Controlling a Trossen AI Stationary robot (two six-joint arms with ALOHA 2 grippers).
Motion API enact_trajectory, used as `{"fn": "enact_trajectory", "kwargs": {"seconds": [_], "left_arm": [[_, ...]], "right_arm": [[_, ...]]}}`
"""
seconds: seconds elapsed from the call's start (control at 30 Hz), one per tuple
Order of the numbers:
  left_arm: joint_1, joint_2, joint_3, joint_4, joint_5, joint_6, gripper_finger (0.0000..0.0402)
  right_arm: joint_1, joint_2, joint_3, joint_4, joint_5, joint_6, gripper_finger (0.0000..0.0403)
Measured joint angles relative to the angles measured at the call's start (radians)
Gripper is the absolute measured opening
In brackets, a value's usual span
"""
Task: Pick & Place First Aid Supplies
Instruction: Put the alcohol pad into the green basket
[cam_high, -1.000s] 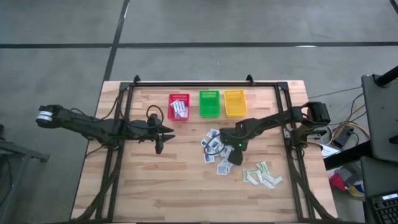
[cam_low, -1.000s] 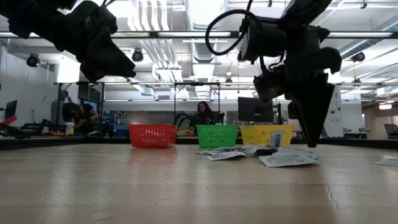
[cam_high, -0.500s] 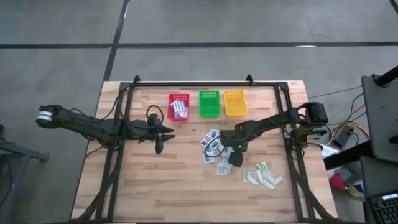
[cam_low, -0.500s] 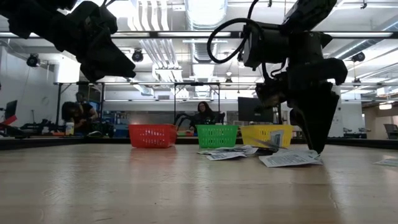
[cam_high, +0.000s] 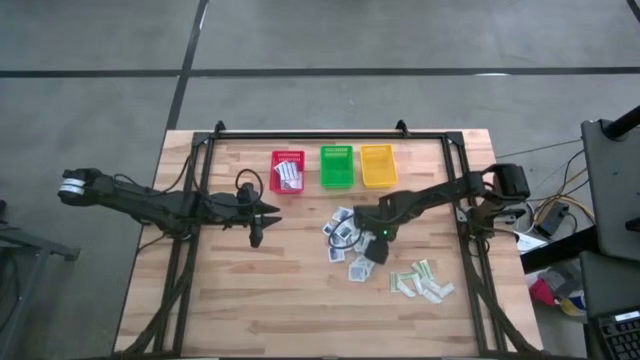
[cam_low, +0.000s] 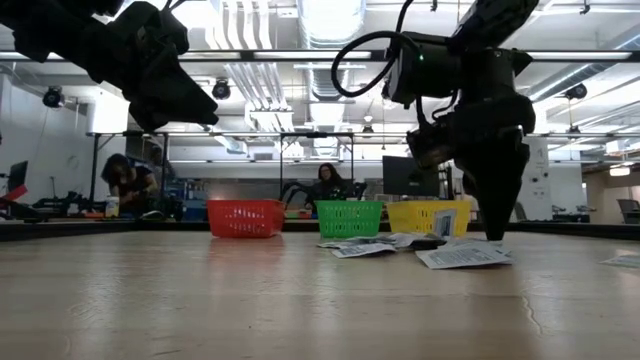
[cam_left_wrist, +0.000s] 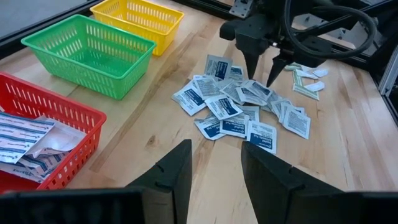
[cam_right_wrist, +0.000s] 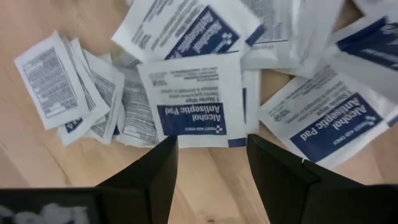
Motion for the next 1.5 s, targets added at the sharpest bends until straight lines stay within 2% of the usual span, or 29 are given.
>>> {"fn": "enact_trajectory", "kwargs": {"seconds": [0.4, 0.93, 1.2, 1.5], "left_arm": [[0.0, 0.0, 0.0, 0.0, 0.0, 0.01, 0.0133], [0.0, 0.0, 0.0, 0.0, 0.0, 0.011, 0.0133], [0.0, 0.0, 0.0, 0.0, 0.0, 0.011, 0.0133], [0.0, 0.0, 0.0, 0.002, -0.008, 0.005, 0.0133]], "right_arm": [[-0.001, -0.006, -0.011, 0.045, 0.053, 0.022, 0.0189], [-0.001, -0.002, -0.069, 0.098, 0.045, 0.022, 0.0189], [-0.001, -0.001, -0.051, 0.087, 0.018, -0.02, 0.0189], [-0.001, 0.001, -0.05, 0.083, 0.014, -0.028, 0.0155]]}}
